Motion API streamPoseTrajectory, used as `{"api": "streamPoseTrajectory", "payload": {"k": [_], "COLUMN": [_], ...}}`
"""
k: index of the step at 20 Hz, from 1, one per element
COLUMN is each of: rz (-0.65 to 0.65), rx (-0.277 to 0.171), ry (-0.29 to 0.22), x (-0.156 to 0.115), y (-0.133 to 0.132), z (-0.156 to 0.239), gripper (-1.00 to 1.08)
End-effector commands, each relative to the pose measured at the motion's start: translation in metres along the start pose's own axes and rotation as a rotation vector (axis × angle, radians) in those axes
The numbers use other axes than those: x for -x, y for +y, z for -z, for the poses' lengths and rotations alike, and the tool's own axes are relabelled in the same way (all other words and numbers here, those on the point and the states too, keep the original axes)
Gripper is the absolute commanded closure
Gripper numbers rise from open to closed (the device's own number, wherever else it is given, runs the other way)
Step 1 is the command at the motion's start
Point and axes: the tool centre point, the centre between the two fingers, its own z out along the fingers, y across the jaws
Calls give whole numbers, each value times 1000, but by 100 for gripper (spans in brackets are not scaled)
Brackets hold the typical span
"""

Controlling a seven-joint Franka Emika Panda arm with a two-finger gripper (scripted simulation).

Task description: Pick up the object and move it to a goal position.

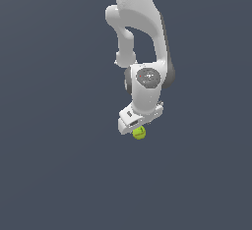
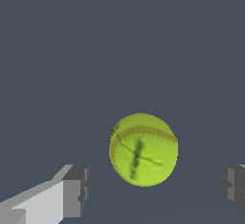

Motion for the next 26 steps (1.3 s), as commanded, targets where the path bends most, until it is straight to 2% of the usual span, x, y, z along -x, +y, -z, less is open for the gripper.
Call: {"api": "streamPoseTrajectory", "payload": {"k": [1,9,14,15,26], "rz": [0,5,6,6,5], "rx": [0,0,0,0,1], "ry": [-1,1,1,1,1], "x": [0,1,-1,-1,0], "y": [0,-1,0,0,0], "z": [-5,-43,-49,-49,-48], "gripper": [-92,-92,-92,108,108]}}
